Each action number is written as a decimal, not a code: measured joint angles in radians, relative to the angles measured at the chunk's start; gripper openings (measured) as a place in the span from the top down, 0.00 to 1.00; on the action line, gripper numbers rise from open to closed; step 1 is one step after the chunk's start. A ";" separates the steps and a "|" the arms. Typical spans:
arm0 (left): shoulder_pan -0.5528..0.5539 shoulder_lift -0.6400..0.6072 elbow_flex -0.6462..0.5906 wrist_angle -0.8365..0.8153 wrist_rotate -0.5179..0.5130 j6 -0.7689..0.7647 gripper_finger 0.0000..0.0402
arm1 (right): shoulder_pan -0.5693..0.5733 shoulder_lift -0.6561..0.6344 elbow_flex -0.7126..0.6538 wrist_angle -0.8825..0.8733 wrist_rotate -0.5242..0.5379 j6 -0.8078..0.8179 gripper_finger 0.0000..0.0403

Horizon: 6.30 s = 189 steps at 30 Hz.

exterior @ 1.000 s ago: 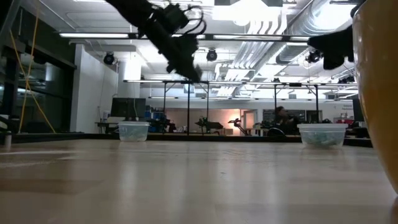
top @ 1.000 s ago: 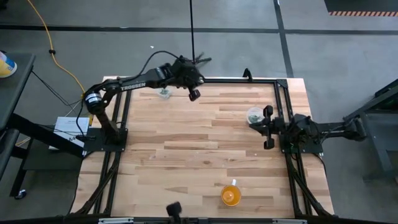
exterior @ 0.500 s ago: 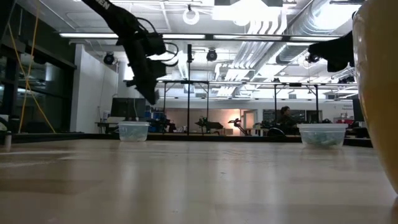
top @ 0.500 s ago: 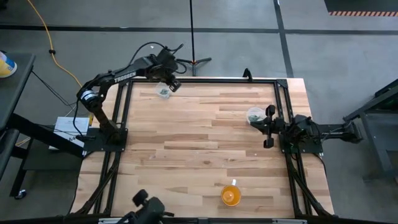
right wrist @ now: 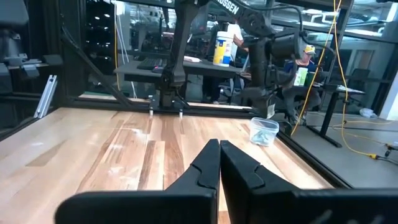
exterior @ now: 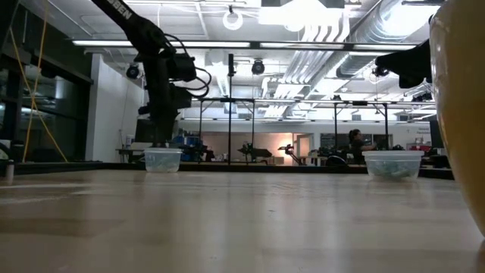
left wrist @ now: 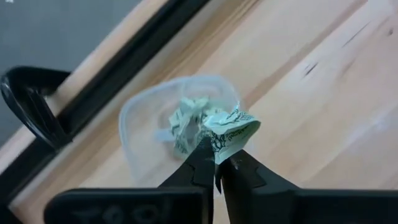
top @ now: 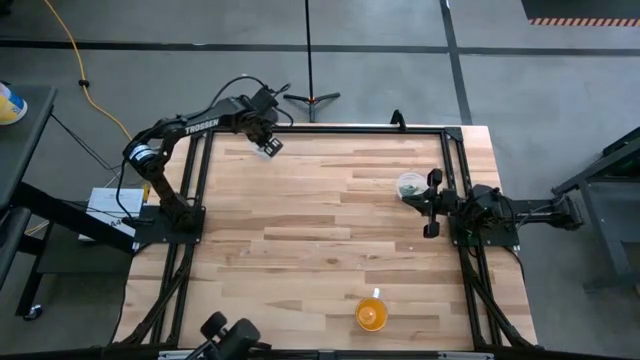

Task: Pick and place items into bin
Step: Put the stevia packet into the top transparent bin, then return to Home Position

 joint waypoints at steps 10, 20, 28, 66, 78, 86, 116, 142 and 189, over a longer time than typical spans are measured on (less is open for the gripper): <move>0.000 0.000 -0.018 0.015 0.000 -0.003 0.68 | 0.000 0.000 0.000 0.006 0.010 -0.008 0.99; -0.105 -0.050 -0.051 0.464 0.373 0.160 0.65 | 0.000 0.000 0.000 0.006 0.064 -0.008 1.00; -0.393 -0.069 -0.283 0.982 0.172 0.155 0.91 | 0.000 0.000 0.000 0.006 0.108 -0.020 1.00; -0.956 -1.436 -1.122 0.943 -0.272 0.026 0.95 | 0.000 0.001 0.040 -0.055 0.058 -0.003 1.00; -0.956 -1.640 -1.175 0.771 -0.185 0.024 0.94 | 0.000 0.001 0.040 -0.086 -0.097 0.091 1.00; -0.956 -1.670 -1.205 0.768 -0.074 0.028 0.94 | 0.000 0.003 0.038 -0.147 -0.157 0.163 1.00; -0.956 -1.669 -1.205 0.747 0.087 0.030 0.87 | 0.015 0.010 0.040 -0.193 -0.218 0.288 0.97; -0.956 -1.669 -1.204 0.747 0.086 0.029 0.87 | 0.015 0.010 0.040 -0.195 -0.219 0.287 0.97; -0.956 -1.669 -1.203 0.746 0.086 0.029 0.87 | 0.015 0.010 0.040 -0.195 -0.219 0.287 0.97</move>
